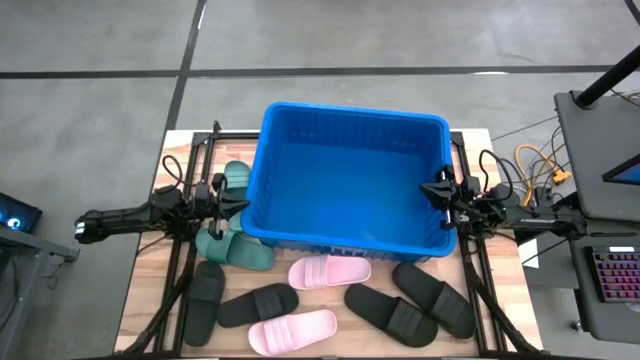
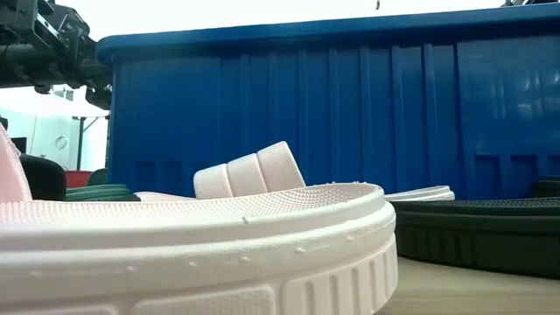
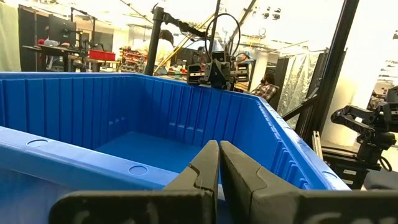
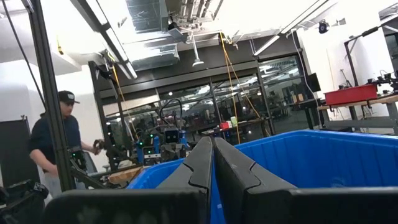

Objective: Pick and place slides into bin

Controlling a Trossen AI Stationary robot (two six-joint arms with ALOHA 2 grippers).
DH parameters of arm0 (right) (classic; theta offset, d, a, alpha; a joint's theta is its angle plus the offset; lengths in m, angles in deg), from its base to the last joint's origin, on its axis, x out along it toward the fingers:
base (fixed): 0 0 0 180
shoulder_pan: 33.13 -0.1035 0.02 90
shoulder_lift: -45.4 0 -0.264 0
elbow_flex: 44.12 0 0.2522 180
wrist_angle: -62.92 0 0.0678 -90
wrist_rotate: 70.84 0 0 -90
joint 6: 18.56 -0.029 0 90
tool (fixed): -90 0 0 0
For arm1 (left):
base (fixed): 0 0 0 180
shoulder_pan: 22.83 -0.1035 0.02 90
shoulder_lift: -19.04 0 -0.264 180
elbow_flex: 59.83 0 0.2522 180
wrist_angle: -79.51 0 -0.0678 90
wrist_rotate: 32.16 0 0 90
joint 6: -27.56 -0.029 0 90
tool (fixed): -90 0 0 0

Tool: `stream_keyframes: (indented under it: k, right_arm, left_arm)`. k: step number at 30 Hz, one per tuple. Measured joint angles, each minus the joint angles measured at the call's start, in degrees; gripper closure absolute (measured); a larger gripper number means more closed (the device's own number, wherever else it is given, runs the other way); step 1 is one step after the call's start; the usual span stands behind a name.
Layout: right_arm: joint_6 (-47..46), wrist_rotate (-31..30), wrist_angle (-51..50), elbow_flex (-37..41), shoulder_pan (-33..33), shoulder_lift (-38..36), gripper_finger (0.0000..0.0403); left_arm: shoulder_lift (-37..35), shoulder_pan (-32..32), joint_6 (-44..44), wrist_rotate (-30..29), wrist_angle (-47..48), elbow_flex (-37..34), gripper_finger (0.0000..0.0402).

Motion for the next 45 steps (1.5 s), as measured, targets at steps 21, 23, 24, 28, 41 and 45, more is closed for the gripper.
stream_keyframes:
  k: [21, 23, 24, 28, 41, 45]
  right_arm:
    - [3.29, 0.0, 0.47, 0.0, 0.02, 0.0, 0.0394]
    - [3.15, 0.0, 0.68, 0.0, 0.01, 0.02, 0.0394]
    - [2.4, 0.0, 1.09, 0.0, 0.0, 0.02, 0.0394]
    - [-5.67, 0.31, 3.45, 0.0, 0.0, 0.02, 0.0394]
    - [-11.54, -12.55, 10.0, -0.15, 0.02, 0.4, 0.0391]
    - [-13.92, -7.86, 9.17, -4.56, -0.01, 2.39, 0.0373]
  left_arm:
    - [0.02, -0.01, 0.04, 0.0, -2.14, 0.0, 0.0402]
    - [0.0, -0.02, 0.05, 0.0, -5.11, 0.0, 0.0402]
    - [0.0, -0.02, 0.09, -0.01, -6.7, 0.0, 0.0402]
    - [0.09, 0.03, 2.8, -1.87, -16.26, 0.0, 0.0402]
    - [6.63, -0.02, 0.29, -18.34, -41.8, 0.98, 0.039]
    - [12.73, -0.02, 0.94, -16.02, -45.48, 5.33, 0.0353]
